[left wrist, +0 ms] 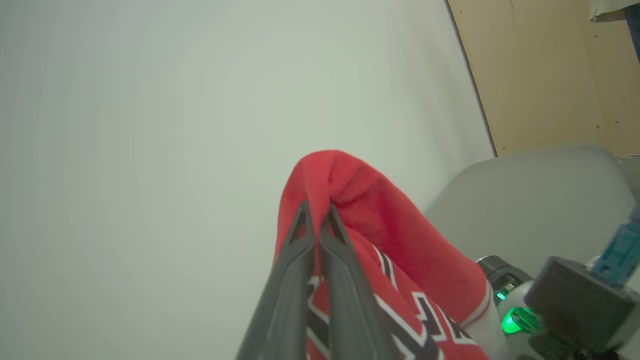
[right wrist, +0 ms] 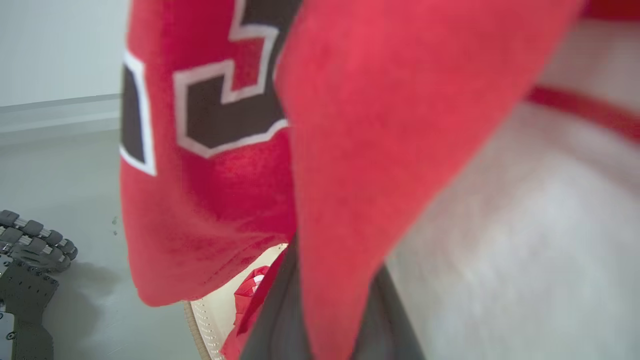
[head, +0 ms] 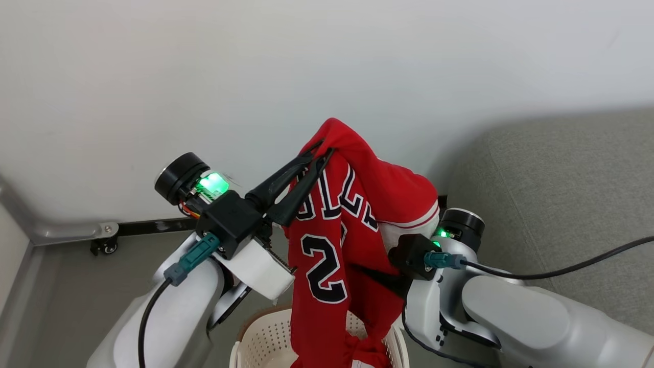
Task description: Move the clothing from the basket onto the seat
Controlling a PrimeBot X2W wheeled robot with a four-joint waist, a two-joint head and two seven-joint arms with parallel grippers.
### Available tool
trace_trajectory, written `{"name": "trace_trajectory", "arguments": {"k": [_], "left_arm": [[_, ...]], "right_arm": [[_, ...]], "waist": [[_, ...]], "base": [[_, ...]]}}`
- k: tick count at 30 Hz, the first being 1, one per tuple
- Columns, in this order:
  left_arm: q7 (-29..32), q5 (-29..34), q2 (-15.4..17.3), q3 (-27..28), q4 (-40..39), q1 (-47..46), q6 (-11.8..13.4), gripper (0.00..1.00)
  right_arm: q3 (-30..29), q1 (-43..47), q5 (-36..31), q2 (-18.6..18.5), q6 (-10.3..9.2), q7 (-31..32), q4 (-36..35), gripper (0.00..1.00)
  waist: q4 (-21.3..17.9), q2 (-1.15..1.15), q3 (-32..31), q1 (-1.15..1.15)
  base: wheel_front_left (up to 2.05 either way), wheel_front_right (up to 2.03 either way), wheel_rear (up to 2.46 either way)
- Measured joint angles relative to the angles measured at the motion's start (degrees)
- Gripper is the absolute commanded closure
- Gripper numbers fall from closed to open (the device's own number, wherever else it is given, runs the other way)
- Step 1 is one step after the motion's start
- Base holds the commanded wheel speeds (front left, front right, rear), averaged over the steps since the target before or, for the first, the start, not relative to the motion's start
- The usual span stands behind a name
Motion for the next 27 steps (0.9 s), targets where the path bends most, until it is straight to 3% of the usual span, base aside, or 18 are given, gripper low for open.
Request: {"name": "trace_trajectory", "arguments": {"k": [9,20,22,23,27], "left_arm": [[0.47,-2.47,1.02,2.83,5.6,2.91,0.03,1.0],[0.41,-6.78,1.45,4.5,11.26,8.56,0.05,1.0],[0.41,-7.83,0.91,4.52,11.62,9.28,0.05,0.16],[0.41,-8.1,0.59,4.47,11.69,9.51,0.05,0.0],[0.13,-8.6,0.18,4.42,11.74,10.28,0.05,0.0]], "right_arm": [[-1.3,0.05,2.75,-3.35,0.0,-1.62,-0.76,1.0],[-14.92,2.43,8.1,-7.16,0.0,-2.11,-1.87,1.0],[-17.5,2.53,8.39,-7.28,0.0,-2.11,-2.16,1.0],[-18.8,2.54,8.47,-7.27,0.0,-2.12,-2.47,1.0],[-23.8,2.97,8.87,-7.16,0.0,-2.21,-3.41,1.0]], "waist": [[-1.4,0.0,-0.06,0.0],[-5.05,0.0,-0.15,0.0],[-5.74,0.0,-0.14,0.0],[-6.07,0.0,-0.14,0.0],[-7.31,0.0,-0.09,0.0]], "base": [[0.0,0.0,0.0],[0.0,0.0,0.0],[0.0,0.0,0.0],[0.0,0.0,0.0],[0.0,0.0,0.0]]}}
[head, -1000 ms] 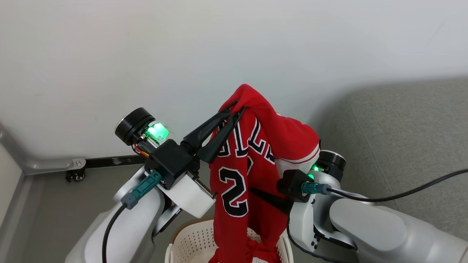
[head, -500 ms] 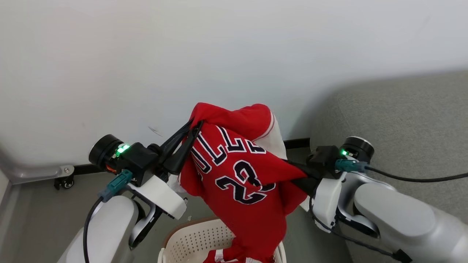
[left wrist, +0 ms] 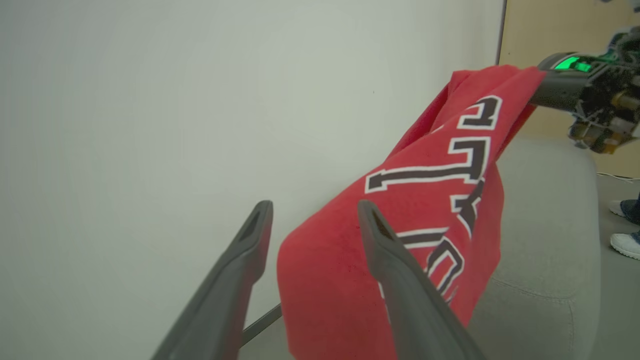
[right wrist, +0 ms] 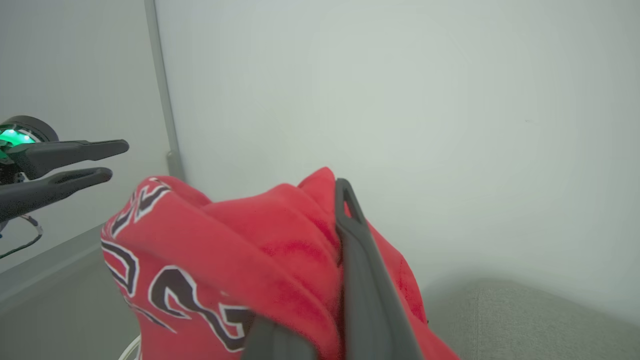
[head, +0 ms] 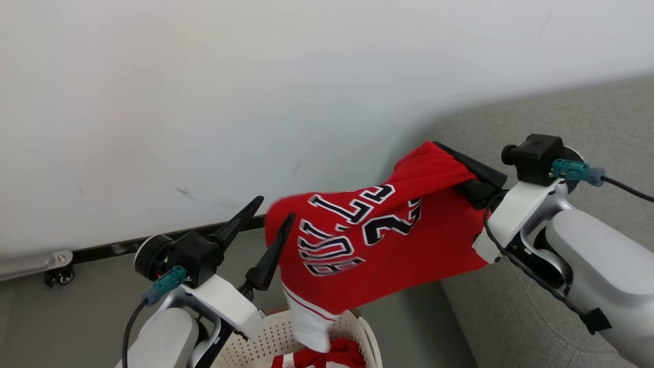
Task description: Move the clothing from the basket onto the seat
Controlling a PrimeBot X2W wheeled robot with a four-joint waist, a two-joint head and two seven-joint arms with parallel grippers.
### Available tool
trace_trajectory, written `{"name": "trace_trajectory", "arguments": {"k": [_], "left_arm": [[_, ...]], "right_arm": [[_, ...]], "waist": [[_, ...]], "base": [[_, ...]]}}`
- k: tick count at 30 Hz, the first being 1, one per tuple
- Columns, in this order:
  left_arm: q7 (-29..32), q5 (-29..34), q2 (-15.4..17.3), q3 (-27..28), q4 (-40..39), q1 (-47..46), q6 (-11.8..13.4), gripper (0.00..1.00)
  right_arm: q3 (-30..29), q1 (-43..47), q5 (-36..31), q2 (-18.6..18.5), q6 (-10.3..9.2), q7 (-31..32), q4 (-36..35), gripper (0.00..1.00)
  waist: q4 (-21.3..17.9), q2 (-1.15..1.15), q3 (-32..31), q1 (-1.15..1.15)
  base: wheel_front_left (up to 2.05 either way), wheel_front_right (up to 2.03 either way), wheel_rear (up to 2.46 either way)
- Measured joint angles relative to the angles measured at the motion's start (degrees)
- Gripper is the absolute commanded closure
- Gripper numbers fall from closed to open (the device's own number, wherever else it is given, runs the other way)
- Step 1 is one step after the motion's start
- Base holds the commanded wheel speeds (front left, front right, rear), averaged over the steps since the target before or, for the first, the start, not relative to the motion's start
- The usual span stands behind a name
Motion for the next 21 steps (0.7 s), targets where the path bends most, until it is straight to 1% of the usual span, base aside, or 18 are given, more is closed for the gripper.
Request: {"name": "trace_trajectory", "arguments": {"k": [4,10,17,18,21], "left_arm": [[-0.68,-0.29,0.02,0.4,0.08,1.01,0.0,0.0],[-1.26,-0.43,0.62,0.8,0.56,3.53,0.0,0.0],[-1.8,-0.38,-0.33,-1.24,0.2,4.77,0.0,0.0],[-1.8,-0.38,-0.33,-1.24,0.2,4.77,0.0,0.0],[-2.02,-0.3,-0.82,-2.18,0.08,4.83,0.0,0.0]], "right_arm": [[-3.8,1.0,0.02,-0.25,0.0,0.0,0.11,1.0],[-9.29,3.3,-0.11,-1.87,0.0,-0.04,0.26,1.0],[-17.19,6.92,-0.99,-4.53,-0.01,-0.05,0.24,1.0],[-17.19,6.92,-0.99,-4.53,-0.01,-0.05,0.24,1.0],[-20.06,8.7,-1.24,-4.9,-0.01,-0.05,-0.15,1.0]], "waist": [[-1.07,0.0,0.03,0.0],[-2.43,0.0,0.11,0.0],[-4.17,0.0,0.21,0.0],[-4.17,0.0,0.21,0.0],[-5.06,0.0,0.23,0.0]], "base": [[0.0,0.0,0.0],[0.0,0.0,0.0],[0.0,0.0,0.0],[0.0,0.0,0.0],[0.0,0.0,0.0]]}}
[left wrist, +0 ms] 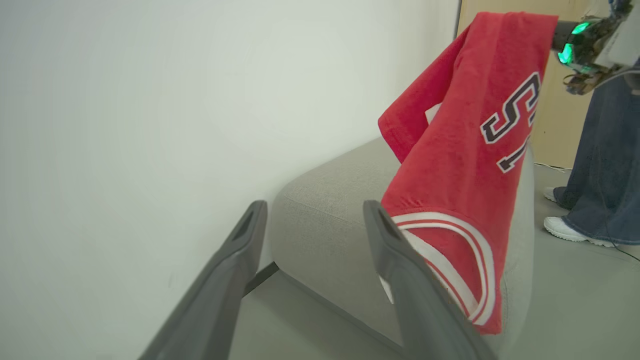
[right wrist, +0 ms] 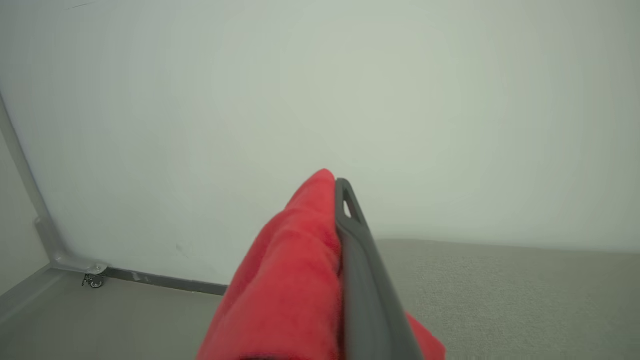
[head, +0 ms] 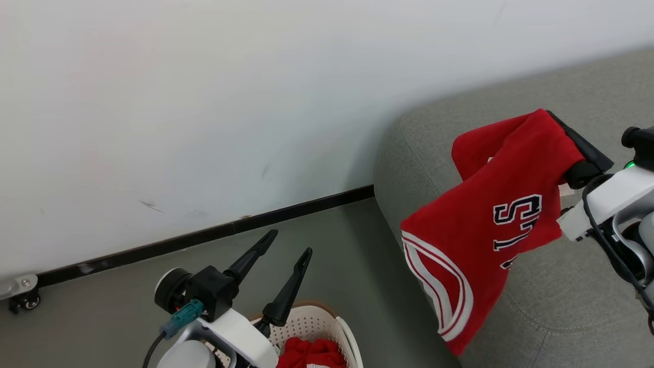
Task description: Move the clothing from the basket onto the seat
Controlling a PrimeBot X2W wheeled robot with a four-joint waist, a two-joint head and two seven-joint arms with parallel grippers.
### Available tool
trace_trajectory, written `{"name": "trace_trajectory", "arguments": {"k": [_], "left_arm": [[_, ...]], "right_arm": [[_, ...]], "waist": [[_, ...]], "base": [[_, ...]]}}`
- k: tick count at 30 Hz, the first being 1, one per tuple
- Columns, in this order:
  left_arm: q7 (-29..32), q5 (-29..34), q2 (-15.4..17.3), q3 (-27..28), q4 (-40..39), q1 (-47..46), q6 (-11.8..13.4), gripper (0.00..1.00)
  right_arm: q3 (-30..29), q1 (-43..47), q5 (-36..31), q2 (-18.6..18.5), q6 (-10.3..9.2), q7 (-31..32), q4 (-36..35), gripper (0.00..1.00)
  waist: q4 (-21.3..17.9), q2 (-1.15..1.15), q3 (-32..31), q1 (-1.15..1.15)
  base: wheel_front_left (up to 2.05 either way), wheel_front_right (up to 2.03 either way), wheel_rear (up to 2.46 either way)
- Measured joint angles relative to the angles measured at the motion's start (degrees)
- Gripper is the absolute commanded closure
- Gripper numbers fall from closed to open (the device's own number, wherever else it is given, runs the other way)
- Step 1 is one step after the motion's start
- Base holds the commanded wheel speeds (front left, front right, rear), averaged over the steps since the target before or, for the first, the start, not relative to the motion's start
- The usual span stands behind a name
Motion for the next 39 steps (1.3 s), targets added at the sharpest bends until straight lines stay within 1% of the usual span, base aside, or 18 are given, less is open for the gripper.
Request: {"name": "trace_trajectory", "arguments": {"k": [7,18,25,32,34,36,39], "left_arm": [[-0.33,-0.01,-1.66,-2.14,-0.81,0.83,-0.01,0.0],[-0.78,-0.12,-2.93,-5.47,-2.14,0.96,-0.02,0.0],[-0.86,-0.13,-3.34,-6.39,-3.05,0.97,-0.02,0.0],[-1.25,-0.1,-3.34,-6.24,-3.99,1.07,-0.02,0.0],[-1.26,0.08,-3.35,-5.95,-4.36,1.09,0.02,0.0],[-1.26,0.49,-3.32,-5.5,-4.88,1.15,0.59,0.0],[-1.26,1.07,-2.92,-5.02,-5.69,1.33,1.3,0.0]], "right_arm": [[-6.41,3.87,-1.62,-0.55,0.0,0.0,-1.89,1.0],[-12.47,10.29,-3.85,-1.12,0.0,0.0,-5.42,1.0],[-13.9,13.32,-4.5,-1.08,0.0,0.0,-7.33,1.0],[-13.01,13.93,-4.23,-0.24,0.0,0.42,-8.08,1.0],[-12.48,13.46,-3.24,0.48,0.0,0.86,-7.88,1.0],[-12.18,11.94,-2.89,0.66,0.0,2.04,-7.16,1.0],[-12.93,7.39,-1.31,0.8,0.0,3.39,-5.8,1.0]], "waist": [[-2.4,0.0,-0.04,0.0],[-6.94,0.0,-0.13,0.0],[-10.05,0.0,0.0,0.0],[-12.7,0.0,0.53,0.0],[-13.18,0.0,0.93,0.0],[-13.44,0.0,1.5,0.0],[-13.52,0.0,2.51,0.0]], "base": [[0.0,0.0,0.0],[0.0,0.0,0.0],[0.0,0.0,0.0],[0.0,0.0,0.0],[0.0,0.0,0.0],[0.0,0.0,0.0],[0.0,0.0,0.0]]}}
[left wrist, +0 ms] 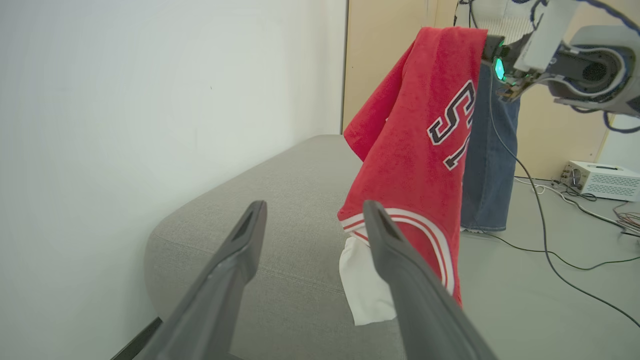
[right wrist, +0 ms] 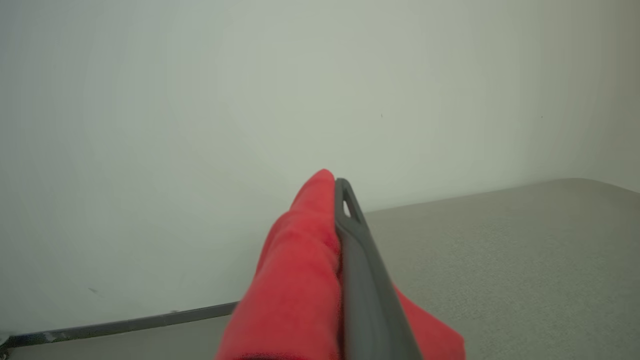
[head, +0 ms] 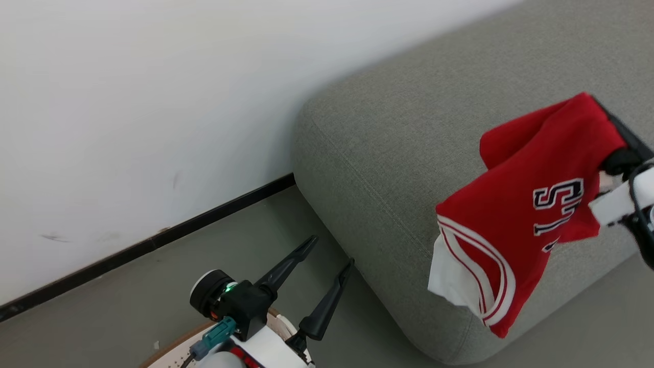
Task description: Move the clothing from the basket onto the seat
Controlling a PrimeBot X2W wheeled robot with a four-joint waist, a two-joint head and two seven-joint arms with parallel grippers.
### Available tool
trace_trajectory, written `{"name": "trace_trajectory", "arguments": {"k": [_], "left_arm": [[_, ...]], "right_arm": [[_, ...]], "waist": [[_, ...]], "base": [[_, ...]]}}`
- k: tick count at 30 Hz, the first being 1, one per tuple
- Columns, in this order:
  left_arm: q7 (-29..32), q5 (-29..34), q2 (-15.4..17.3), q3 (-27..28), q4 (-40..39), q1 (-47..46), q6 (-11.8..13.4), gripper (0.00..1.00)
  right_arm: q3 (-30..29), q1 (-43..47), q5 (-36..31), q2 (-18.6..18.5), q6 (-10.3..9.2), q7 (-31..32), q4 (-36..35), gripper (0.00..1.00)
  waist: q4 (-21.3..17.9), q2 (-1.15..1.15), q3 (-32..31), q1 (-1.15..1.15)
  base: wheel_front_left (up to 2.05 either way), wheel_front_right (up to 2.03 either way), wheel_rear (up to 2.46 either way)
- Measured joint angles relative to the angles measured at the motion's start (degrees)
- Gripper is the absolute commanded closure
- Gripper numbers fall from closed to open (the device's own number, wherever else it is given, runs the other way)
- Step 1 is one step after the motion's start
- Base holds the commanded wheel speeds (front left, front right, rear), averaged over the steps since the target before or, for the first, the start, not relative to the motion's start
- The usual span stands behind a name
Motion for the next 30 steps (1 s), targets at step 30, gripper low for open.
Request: {"name": "trace_trajectory", "arguments": {"k": [30], "left_arm": [[2.77,6.54,2.03,-2.26,-11.81,-1.87,2.99,0.0]], "right_arm": [[-11.57,-32.1,-1.85,-10.6,0.0,5.33,22.45,1.0]], "waist": [[10.29,0.0,11.83,0.0]], "base": [[0.0,0.0,0.0]]}}
